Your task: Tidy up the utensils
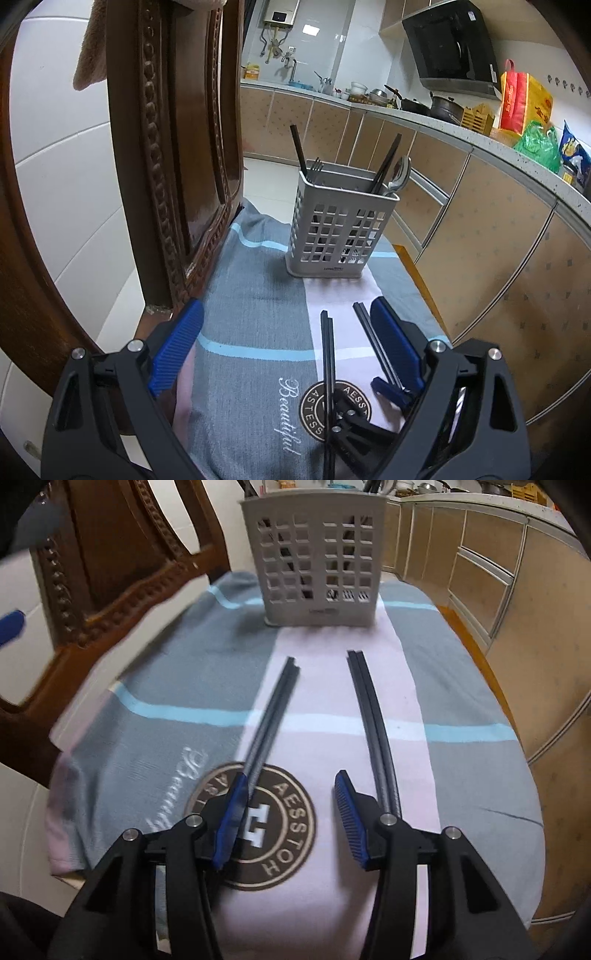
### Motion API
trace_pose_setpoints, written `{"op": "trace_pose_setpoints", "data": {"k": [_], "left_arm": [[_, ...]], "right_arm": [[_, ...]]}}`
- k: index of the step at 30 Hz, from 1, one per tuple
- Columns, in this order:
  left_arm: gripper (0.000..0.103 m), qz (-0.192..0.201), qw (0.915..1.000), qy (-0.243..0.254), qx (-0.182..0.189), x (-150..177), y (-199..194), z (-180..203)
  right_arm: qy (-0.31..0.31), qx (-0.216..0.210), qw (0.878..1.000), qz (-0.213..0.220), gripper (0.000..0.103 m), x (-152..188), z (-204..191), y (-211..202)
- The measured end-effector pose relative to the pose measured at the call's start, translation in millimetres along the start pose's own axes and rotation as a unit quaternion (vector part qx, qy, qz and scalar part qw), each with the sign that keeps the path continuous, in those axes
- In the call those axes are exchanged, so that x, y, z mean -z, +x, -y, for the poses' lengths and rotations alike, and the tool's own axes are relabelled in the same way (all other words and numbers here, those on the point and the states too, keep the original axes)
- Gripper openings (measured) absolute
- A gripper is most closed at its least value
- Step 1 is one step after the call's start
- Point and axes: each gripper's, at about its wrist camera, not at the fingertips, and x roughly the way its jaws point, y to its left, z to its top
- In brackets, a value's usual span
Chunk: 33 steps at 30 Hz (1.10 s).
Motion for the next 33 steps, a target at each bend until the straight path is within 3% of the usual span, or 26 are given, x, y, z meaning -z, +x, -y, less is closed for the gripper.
{"op": "trace_pose_setpoints", "data": {"k": [5, 13, 16, 17, 19, 21, 25, 28, 33], "left_arm": [[0.091, 0.013, 0.9999, -0.002, 0.007, -3.5, -5.0, -0.8], [0.091, 0.033, 0.9991, -0.006, 0.027, -8.6, -13.8, -4.0], [0.091, 0.031, 0.9992, 0.000, 0.026, -7.9, -13.1, -3.2], [0.091, 0.031, 0.9992, 0.002, 0.026, -7.7, -13.2, -3.0], [0.091, 0.028, 0.9993, 0.007, 0.025, -7.8, -13.4, -2.5], [0.091, 0.026, 0.9993, 0.014, 0.022, -6.6, -12.4, -0.8], [0.091, 0.021, 0.9994, 0.026, 0.010, -4.5, -9.1, 1.9], [0.091, 0.008, 0.9996, 0.028, 0.002, -2.4, -2.3, 3.0], [0.091, -0.069, 0.9967, 0.037, -0.018, 8.1, 30.9, 5.8]], "right_arm": [[0.009, 0.010, 1.000, 0.001, 0.050, -3.8, -0.1, 3.1], [-0.022, 0.048, 0.999, 0.005, 0.050, -2.5, -17.4, 11.6], [-0.037, 0.042, 0.998, 0.014, 0.050, -1.2, -24.1, 13.0], [-0.046, 0.035, 0.998, 0.018, 0.047, 0.4, -26.4, 12.1], [-0.055, 0.032, 0.998, 0.024, 0.030, 2.9, -27.7, 9.8], [-0.050, 0.030, 0.998, 0.024, 0.022, 4.1, -21.9, 7.8], [-0.036, 0.030, 0.999, 0.020, 0.018, 3.2, -9.6, 5.4], [-0.027, 0.020, 0.999, 0.021, 0.018, 3.8, -4.2, 4.5], [-0.008, -0.007, 1.000, 0.005, 0.020, -3.0, 5.4, 6.9]]}}
